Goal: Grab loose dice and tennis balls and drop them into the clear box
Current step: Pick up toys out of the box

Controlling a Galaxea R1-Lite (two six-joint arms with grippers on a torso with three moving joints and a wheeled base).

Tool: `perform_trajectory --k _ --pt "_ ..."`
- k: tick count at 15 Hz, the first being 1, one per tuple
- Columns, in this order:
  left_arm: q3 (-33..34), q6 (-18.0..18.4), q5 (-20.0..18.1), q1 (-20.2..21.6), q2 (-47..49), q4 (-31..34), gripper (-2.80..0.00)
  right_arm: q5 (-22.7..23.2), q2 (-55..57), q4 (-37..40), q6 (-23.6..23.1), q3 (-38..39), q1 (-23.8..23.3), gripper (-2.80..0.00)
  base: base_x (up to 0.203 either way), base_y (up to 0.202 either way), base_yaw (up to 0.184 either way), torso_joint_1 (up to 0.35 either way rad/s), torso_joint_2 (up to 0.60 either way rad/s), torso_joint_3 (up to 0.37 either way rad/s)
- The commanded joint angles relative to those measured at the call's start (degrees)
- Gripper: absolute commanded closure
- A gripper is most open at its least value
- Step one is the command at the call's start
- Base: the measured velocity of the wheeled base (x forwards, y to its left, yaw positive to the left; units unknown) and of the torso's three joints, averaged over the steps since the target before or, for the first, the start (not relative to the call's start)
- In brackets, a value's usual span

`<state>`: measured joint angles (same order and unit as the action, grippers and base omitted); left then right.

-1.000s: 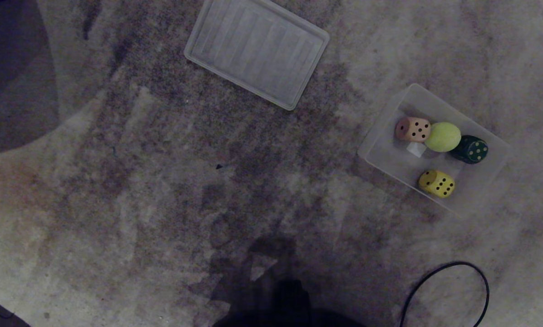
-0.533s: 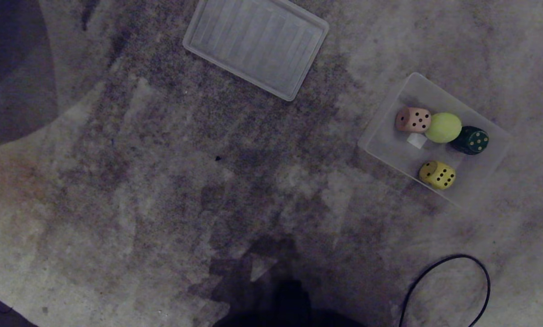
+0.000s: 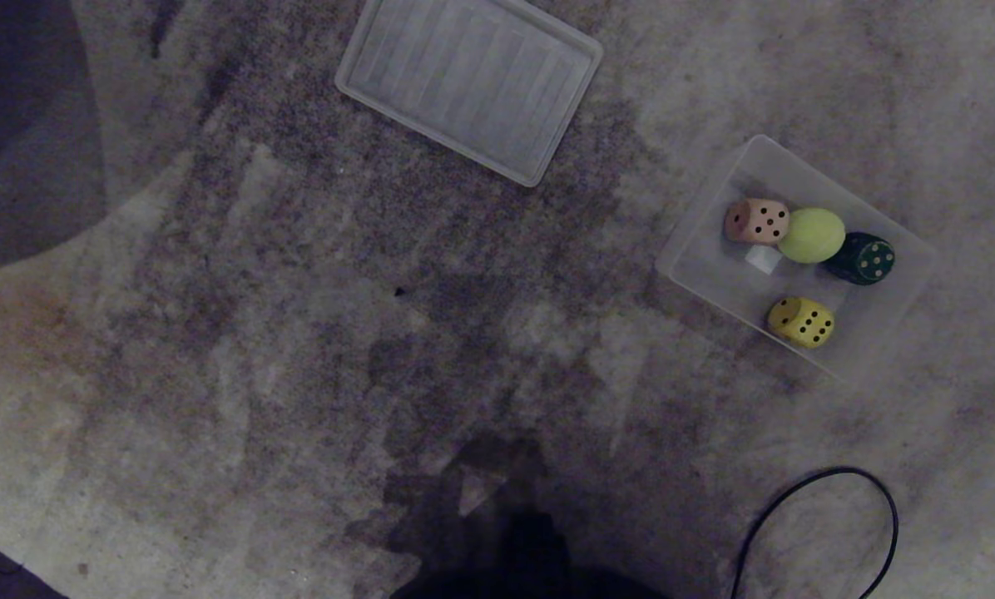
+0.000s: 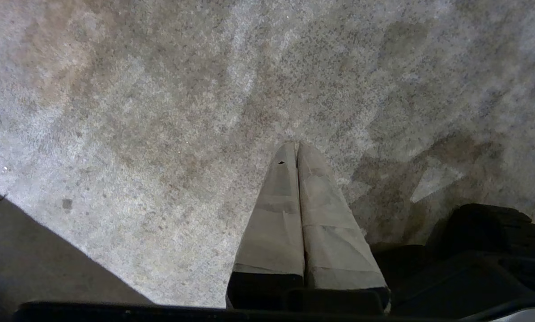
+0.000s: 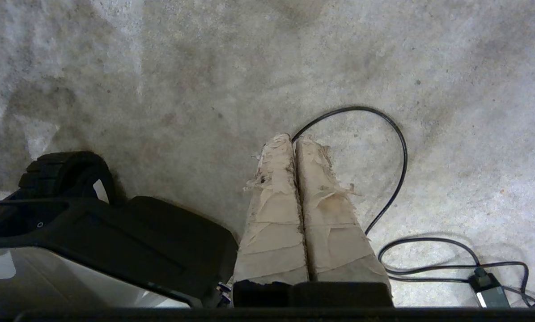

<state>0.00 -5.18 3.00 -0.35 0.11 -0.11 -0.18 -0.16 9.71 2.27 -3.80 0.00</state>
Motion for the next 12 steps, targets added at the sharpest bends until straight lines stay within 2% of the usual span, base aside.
perform_trajectory --k 1,12 --pt "0.09 0.17 -0.01 0.0 -0.02 0.02 0.0 0.01 0.16 0.04 0.1 0.02 0.0 0.0 0.0 0.0 0.0 0.002 0.0 0.052" --pt "0.09 0.0 0.06 0.0 -0.02 -0.07 0.0 0.01 0.16 0.04 -0.07 0.02 0.0 0.0 0.0 0.0 0.0 0.003 0.0 0.197"
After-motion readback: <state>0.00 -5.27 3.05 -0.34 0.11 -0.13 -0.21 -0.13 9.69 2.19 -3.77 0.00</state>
